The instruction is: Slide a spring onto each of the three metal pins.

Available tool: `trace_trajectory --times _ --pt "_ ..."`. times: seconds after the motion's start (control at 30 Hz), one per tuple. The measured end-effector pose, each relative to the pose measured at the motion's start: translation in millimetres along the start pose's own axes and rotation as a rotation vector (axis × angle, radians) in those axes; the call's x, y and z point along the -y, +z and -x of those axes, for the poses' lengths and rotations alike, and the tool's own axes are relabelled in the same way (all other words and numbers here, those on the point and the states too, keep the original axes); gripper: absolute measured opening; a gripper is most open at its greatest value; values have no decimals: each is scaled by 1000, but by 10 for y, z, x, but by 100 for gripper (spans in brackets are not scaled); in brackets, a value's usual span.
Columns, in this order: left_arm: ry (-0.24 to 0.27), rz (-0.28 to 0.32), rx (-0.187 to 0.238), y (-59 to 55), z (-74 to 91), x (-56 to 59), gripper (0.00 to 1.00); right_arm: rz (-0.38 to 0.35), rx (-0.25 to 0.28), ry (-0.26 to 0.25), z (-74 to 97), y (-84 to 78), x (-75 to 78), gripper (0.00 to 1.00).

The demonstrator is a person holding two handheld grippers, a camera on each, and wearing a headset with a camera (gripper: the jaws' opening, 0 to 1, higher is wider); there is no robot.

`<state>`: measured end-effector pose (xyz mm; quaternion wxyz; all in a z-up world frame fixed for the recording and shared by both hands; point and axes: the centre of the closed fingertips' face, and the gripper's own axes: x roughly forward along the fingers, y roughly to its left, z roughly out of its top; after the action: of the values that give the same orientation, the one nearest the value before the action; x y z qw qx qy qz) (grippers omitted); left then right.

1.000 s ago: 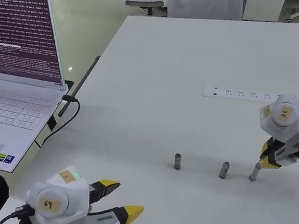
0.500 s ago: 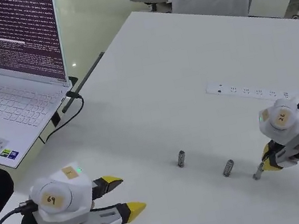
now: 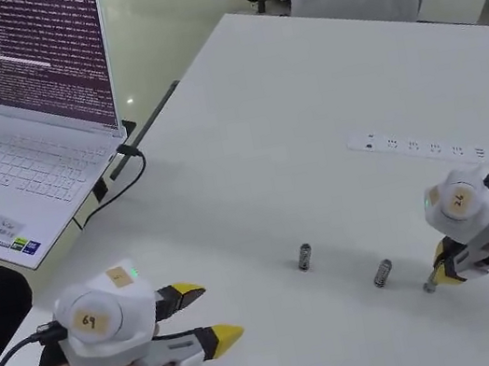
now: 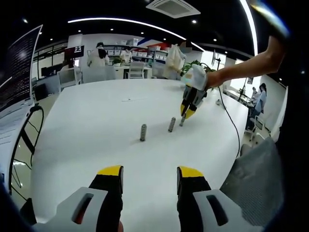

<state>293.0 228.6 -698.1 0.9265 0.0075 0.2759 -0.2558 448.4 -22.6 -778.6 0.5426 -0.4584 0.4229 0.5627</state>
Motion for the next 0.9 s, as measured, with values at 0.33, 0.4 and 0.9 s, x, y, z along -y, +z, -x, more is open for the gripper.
trace_trajectory --times 0.33,0.4,0.9 --pt "1 -1 -4 -1 -7 -6 38 -9 -6 -5 -89 -30 -10 9" --pt "2 -1 -4 3 -3 -9 38 -9 -9 -5 -98 -38 -16 9" --pt "1 -2 -3 2 -6 -13 39 -52 5 -30 12 -85 15 15"
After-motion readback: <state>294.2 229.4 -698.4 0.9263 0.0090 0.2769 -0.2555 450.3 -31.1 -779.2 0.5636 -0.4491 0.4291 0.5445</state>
